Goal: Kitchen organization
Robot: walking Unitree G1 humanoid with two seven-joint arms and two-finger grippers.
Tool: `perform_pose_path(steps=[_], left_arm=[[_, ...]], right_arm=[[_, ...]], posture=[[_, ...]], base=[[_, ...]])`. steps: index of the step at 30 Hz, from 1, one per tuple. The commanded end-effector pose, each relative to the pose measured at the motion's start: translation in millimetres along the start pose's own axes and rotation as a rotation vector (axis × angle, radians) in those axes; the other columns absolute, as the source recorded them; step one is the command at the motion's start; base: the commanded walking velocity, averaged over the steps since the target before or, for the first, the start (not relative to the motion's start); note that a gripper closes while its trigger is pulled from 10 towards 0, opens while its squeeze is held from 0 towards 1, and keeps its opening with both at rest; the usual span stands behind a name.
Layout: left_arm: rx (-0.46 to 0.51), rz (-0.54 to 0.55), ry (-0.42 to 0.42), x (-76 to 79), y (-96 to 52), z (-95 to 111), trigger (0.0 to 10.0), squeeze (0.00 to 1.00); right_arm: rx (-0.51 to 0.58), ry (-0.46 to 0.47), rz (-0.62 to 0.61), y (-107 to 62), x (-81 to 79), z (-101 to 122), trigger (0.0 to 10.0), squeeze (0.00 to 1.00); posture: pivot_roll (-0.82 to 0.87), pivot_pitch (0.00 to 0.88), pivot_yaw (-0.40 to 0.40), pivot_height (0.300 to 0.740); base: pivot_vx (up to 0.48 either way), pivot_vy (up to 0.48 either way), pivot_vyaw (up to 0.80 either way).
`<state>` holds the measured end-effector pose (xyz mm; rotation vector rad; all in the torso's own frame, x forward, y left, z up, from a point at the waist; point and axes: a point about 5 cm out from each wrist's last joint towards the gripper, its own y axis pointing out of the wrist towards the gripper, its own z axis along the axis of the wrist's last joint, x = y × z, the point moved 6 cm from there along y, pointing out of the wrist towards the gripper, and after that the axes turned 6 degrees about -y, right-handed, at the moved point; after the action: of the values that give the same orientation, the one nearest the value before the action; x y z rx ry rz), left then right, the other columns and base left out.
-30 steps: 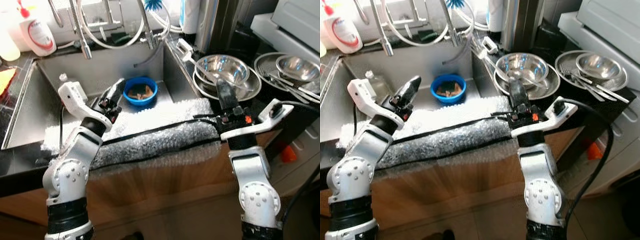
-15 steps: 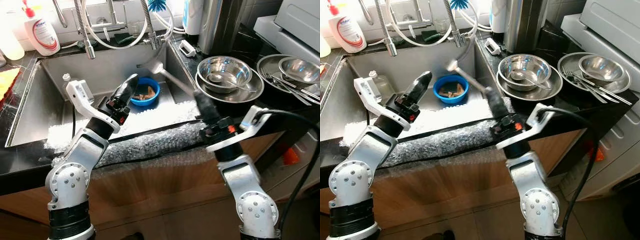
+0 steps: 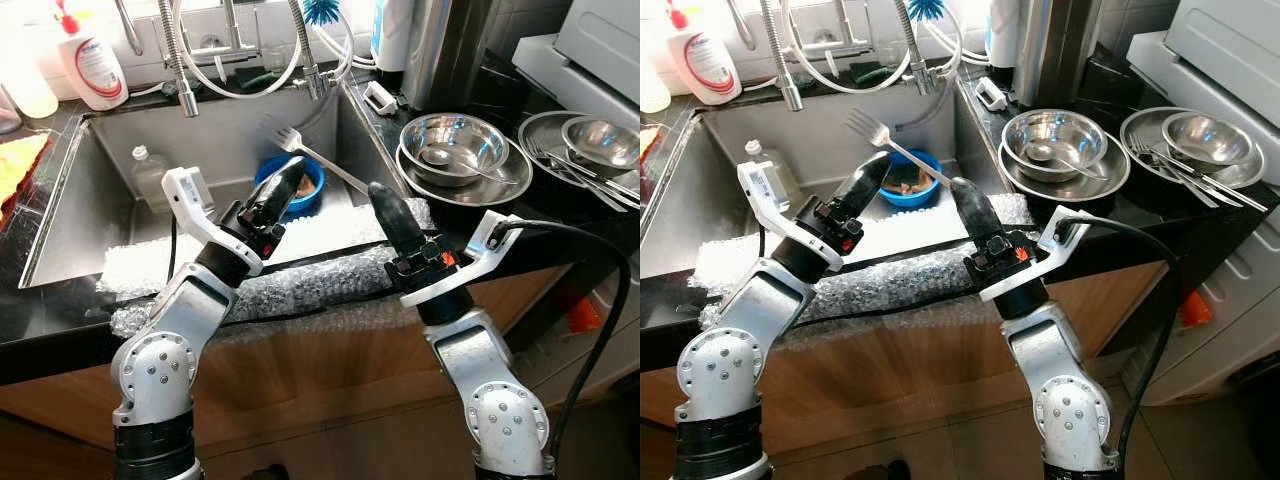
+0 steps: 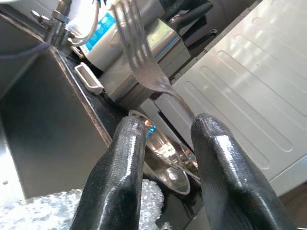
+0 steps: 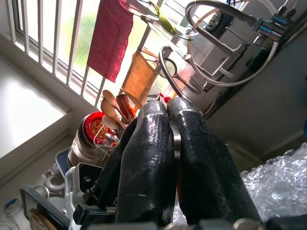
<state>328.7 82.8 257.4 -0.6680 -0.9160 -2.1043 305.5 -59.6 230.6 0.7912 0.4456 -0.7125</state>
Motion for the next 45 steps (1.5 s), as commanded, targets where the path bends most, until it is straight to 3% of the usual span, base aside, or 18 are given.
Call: perform_pose_path(steps=[1,14,27,28,29,30,45], left_arm=[[-0.012,-0.05,0.006,12.1,1.3,-1,10.0,0.0],[-0.015,-0.082,-0.016,21.7,1.6,-4,10.0,0.0],[0.04,-0.043,-0.033,15.1,5.0,5,10.0,0.0],[0.044,-0.035,-0.031,13.1,4.9,6,4.7,0.0],[0.046,-0.031,-0.029,12.2,4.8,6,4.7,0.0],[0.049,-0.029,-0.033,11.2,4.7,7,0.0,0.0],[0.059,-0.025,-0.037,11.9,2.7,10,0.0,0.0]], right_arm=[[0.005,0.019,0.029,6.1,-9.7,-6,10.0,0.0],[-0.038,0.008,0.053,7.7,-15.0,-15,10.0,0.0],[-0.095,-0.006,0.084,7.2,-22.0,-28,10.0,0.0],[-0.095,-0.008,0.083,7.2,-21.8,-28,10.0,0.0],[-0.095,-0.008,0.083,7.3,-21.7,-28,10.0,0.0],[-0.095,-0.01,0.082,7.3,-21.7,-29,10.0,0.0],[-0.061,-0.024,0.059,9.9,-16.2,-22,10.0,0.0]], posture=[[-0.05,0.102,0.05,0.74],[-0.05,0.118,0.045,0.74],[-0.04,0.124,0.046,0.74],[-0.04,0.124,0.046,0.74],[-0.05,0.123,0.047,0.74],[-0.05,0.124,0.047,0.74],[-0.04,0.123,0.047,0.74]], base=[[0.0,0.0,0.0],[0.0,0.0,0.0],[0.0,0.0,0.0],[0.0,0.0,0.0],[0.0,0.0,0.0],[0.0,0.0,0.0],[0.0,0.0,0.0]])
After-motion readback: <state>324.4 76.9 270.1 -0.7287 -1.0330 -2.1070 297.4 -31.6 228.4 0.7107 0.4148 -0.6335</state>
